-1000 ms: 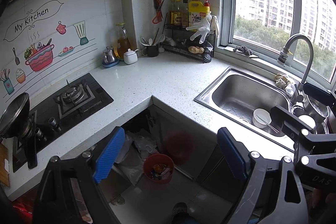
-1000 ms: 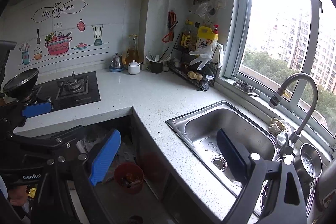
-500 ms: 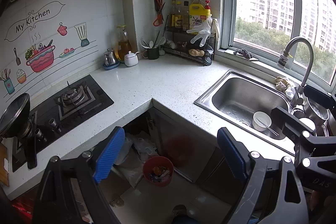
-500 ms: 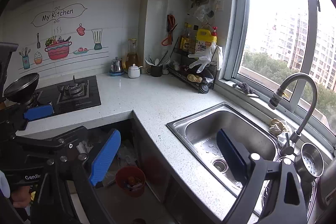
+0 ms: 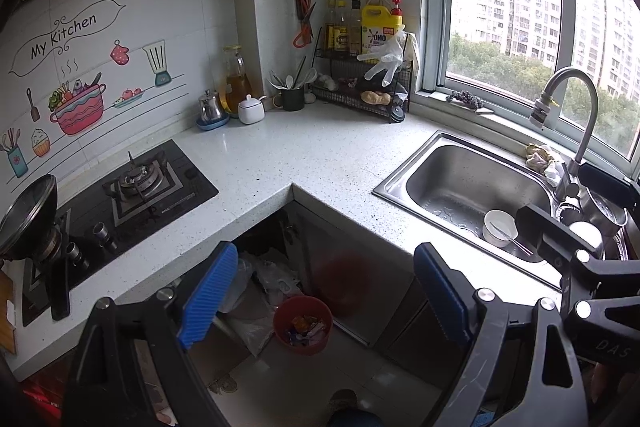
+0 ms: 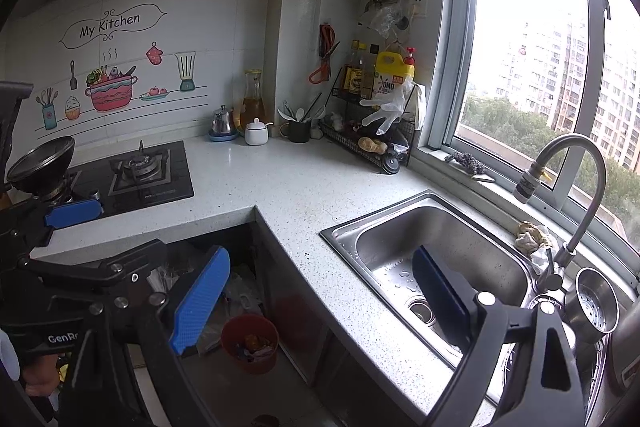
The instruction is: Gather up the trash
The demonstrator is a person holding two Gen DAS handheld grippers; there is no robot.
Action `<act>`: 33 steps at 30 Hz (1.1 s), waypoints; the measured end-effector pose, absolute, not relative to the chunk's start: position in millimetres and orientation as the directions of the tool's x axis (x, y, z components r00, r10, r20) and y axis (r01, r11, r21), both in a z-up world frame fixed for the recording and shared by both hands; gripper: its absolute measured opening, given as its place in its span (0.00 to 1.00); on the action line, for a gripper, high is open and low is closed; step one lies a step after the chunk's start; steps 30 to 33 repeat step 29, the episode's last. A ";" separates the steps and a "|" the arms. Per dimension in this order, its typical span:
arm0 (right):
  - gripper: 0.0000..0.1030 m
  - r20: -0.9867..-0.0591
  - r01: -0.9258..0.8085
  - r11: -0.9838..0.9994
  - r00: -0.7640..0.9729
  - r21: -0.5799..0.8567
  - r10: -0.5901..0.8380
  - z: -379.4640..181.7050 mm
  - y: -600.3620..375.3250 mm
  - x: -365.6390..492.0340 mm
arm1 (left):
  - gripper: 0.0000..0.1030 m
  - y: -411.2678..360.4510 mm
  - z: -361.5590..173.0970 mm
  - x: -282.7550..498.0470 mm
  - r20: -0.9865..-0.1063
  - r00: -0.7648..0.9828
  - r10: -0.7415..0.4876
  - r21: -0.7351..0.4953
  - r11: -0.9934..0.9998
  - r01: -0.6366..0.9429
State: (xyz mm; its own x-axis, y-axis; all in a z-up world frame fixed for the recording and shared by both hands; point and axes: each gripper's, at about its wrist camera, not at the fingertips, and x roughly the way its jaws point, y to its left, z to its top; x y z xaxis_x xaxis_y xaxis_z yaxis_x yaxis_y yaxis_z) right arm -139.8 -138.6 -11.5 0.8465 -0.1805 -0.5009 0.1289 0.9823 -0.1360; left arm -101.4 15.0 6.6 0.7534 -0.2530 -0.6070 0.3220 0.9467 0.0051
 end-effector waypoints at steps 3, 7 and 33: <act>0.90 -0.506 0.127 0.983 0.844 -0.134 -0.178 -11.2 -137.0 -138.8 | 0.86 16.0 6.7 -103.0 -0.606 0.757 -0.246 0.011 0.949 0.316; 0.90 -0.502 0.125 0.982 0.846 -0.138 -0.179 -10.8 -135.2 -139.6 | 0.86 19.3 6.3 -103.2 -0.609 0.752 -0.251 -0.003 0.949 0.314; 0.90 -0.512 0.111 0.985 0.843 -0.133 -0.164 -14.2 -134.6 -134.9 | 0.86 29.1 4.6 -102.3 -0.608 0.753 -0.250 0.008 0.947 0.321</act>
